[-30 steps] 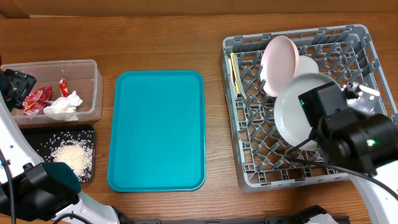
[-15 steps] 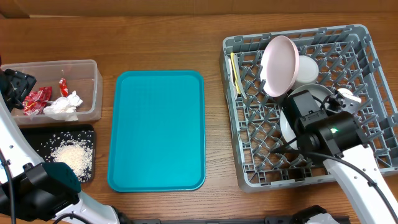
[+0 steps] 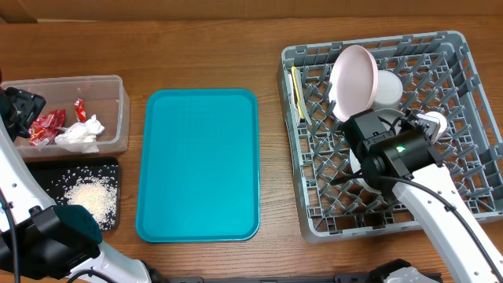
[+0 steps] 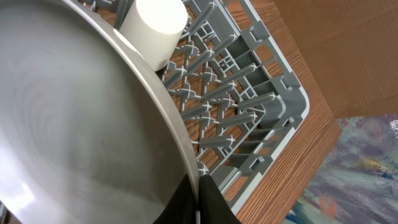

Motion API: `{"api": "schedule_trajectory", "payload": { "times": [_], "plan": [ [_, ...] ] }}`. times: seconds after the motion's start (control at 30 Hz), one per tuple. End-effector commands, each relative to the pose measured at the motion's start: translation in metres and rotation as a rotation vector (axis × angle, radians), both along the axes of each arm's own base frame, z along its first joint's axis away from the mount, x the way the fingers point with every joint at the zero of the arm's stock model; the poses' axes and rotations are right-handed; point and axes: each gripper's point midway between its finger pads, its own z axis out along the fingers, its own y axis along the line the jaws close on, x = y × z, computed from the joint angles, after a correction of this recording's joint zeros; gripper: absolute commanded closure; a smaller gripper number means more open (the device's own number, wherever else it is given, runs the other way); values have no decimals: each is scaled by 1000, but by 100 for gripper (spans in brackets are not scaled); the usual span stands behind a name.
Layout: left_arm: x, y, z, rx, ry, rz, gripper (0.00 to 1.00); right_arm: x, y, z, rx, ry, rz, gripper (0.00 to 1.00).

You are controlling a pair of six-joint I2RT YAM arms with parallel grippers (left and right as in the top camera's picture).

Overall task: Sort waste into correct bins and load items into the dishwasher rack
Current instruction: 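Lower the plate upright into the rack and open the right gripper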

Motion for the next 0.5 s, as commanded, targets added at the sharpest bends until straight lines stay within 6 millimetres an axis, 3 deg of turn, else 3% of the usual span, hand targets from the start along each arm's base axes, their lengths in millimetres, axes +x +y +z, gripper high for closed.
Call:
{"api": "schedule_trajectory", "payload": {
  "times": [0.0, 0.17, 0.33, 0.37, 0.4, 0.47],
  "plan": [
    [-2, 0, 10, 28, -22, 20, 0, 1, -2, 1, -26, -8, -1, 96],
    [-2, 0, 10, 28, -22, 20, 0, 1, 4, -2, 6, -1, 9, 91],
    [-3, 0, 10, 28, -21, 20, 0, 6, 20, 3, 29, -23, 59, 78],
    [-3, 0, 10, 28, -21, 20, 0, 7, 23, 4, 41, -28, 66, 57],
    [-3, 0, 10, 28, -21, 20, 0, 8, 27, 5, 65, -33, 69, 0],
    [-2, 0, 10, 28, -22, 20, 0, 10, 37, 9, 136, -43, 72, 0]
  ]
}}
